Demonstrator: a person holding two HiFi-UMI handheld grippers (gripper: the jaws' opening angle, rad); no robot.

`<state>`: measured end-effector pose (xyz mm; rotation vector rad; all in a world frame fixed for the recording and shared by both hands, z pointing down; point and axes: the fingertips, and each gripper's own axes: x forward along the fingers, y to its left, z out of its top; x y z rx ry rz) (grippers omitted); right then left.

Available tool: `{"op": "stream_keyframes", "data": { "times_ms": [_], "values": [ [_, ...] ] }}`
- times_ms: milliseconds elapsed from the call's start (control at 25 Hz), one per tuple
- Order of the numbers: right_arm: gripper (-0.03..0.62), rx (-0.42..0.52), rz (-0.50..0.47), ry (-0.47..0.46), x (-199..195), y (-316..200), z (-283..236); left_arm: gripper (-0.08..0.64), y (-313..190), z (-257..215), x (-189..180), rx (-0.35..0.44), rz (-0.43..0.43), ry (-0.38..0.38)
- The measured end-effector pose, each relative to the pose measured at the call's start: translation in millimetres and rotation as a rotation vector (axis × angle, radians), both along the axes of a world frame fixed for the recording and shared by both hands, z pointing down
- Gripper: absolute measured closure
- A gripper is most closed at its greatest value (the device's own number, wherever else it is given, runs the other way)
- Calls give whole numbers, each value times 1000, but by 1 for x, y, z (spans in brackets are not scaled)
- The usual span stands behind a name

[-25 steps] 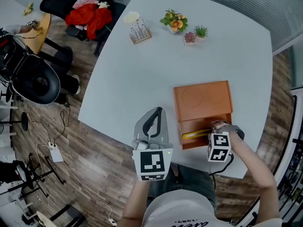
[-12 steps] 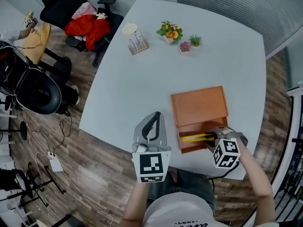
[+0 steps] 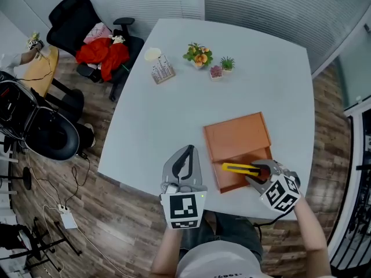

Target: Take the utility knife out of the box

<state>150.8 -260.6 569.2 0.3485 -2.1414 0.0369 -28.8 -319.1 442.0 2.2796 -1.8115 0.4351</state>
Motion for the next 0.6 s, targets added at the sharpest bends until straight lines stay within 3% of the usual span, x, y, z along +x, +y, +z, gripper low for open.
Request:
{"op": "stream_keyframes", "data": {
  "times_ms": [600],
  "values": [
    [422, 196, 475, -348, -1, -51, -95, 560, 1, -34, -4, 85, 34, 7]
  ]
}}
